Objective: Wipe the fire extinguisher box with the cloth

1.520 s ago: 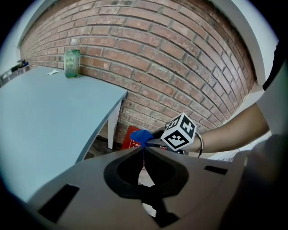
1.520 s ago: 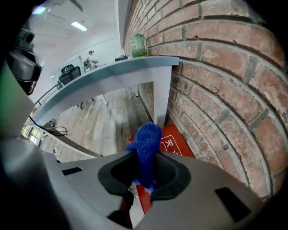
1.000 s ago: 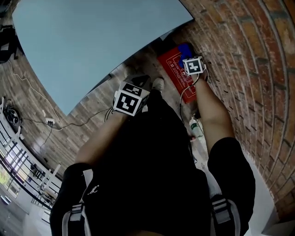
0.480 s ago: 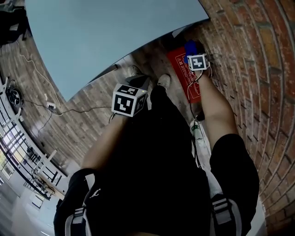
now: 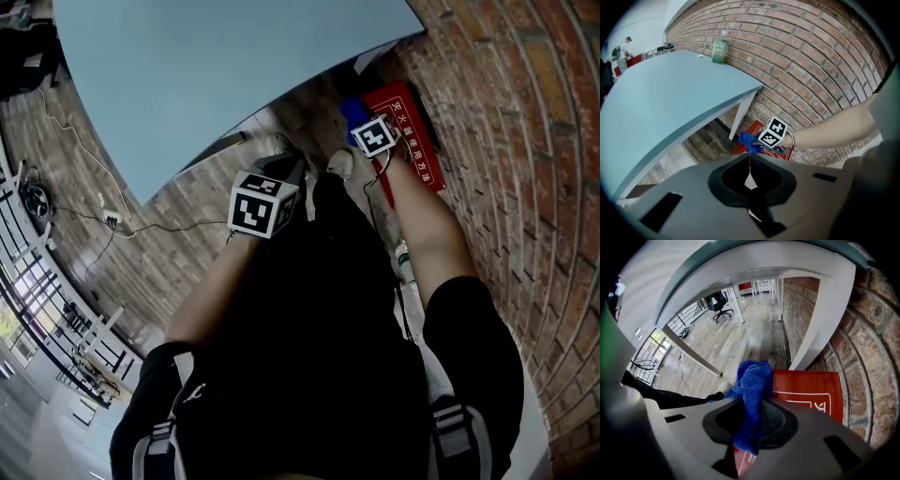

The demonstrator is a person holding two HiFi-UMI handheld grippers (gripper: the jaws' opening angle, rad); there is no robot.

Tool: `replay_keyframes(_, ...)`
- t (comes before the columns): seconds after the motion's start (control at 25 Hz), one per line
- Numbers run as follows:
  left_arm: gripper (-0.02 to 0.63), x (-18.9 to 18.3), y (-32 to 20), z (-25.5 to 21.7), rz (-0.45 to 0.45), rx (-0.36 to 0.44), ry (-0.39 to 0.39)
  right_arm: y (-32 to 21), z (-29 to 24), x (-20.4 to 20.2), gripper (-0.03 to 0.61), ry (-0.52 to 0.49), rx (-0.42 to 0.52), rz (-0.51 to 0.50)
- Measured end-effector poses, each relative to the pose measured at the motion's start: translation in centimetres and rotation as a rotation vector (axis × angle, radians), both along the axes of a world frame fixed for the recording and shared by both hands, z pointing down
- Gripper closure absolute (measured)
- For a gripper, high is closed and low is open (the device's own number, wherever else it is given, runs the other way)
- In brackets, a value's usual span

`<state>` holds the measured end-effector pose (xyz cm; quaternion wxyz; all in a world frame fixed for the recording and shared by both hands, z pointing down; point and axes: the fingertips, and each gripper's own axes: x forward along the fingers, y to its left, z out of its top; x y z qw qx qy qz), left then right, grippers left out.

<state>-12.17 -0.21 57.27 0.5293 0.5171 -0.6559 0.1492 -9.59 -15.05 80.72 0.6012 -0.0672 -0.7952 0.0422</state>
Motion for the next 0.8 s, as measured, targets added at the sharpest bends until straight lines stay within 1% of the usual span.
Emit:
replay_keyframes(0.08,0.603,0.2,0.1,-0.1,0.007,-0.003,-0.002,0.2,-0.1,0.3,0.495,0.015,-0.019,-0.043)
replay_keyframes(0.12,0.603,0.4,0.1,-0.1,0.012,-0.005,-0.002,-0.1,-0.2,0.7,0.495,0.032,-0.014,-0.06)
replay_keyframes(0.2,0.603,0.7,0.2,-0.3,0.025,-0.006,-0.003,-1.8,-0.3,2.3,0.495,0.103,0.028,-0.07)
replay_keyframes(0.28,0.603,0.9,0.2,-0.5,0.033,-0.005,-0.008,-4.2,-0.4,3.2,0.495,0.128,0.073,-0.051)
replay_keyframes(0.36,0.603,0.9,0.4,-0.5,0.033,-0.006,-0.013,-7.2,-0.7,4.0,0.495,0.132,0.12,0.002)
replay_keyframes(0.44,0.603,1.1,0.7,-0.5,0.03,-0.011,-0.015,-10.3,-1.1,4.5,0.495,0.11,0.158,0.086)
replay_keyframes(0.48,0.603,1.2,0.9,-0.5,0.028,-0.015,-0.015,-11.5,-1.1,4.4,0.495,0.079,0.15,0.133)
replay_keyframes(0.56,0.603,1.5,1.3,-0.3,0.026,-0.022,-0.013,-12.6,-1.2,3.8,0.495,0.011,0.103,0.214)
replay_keyframes(0.64,0.603,1.8,1.5,-0.2,0.026,-0.029,-0.01,-12.9,-1.5,3.8,0.495,0.0,0.075,0.268)
replay_keyframes(0.68,0.603,2.0,1.6,-0.2,0.028,-0.032,-0.008,-13.1,-1.8,4.2,0.495,0.016,0.089,0.291)
replay_keyframes(0.72,0.603,2.2,1.6,-0.1,0.03,-0.033,-0.007,-13.9,-2.1,4.7,0.495,0.036,0.142,0.313)
replay_keyframes(0.76,0.603,2.4,1.5,-0.1,0.033,-0.033,-0.005,-14.5,-2.3,4.9,0.495,0.035,0.191,0.334)
replay_keyframes(0.8,0.603,2.6,1.4,-0.1,0.037,-0.032,-0.004,-14.5,-2.3,4.7,0.495,0.008,0.209,0.352)
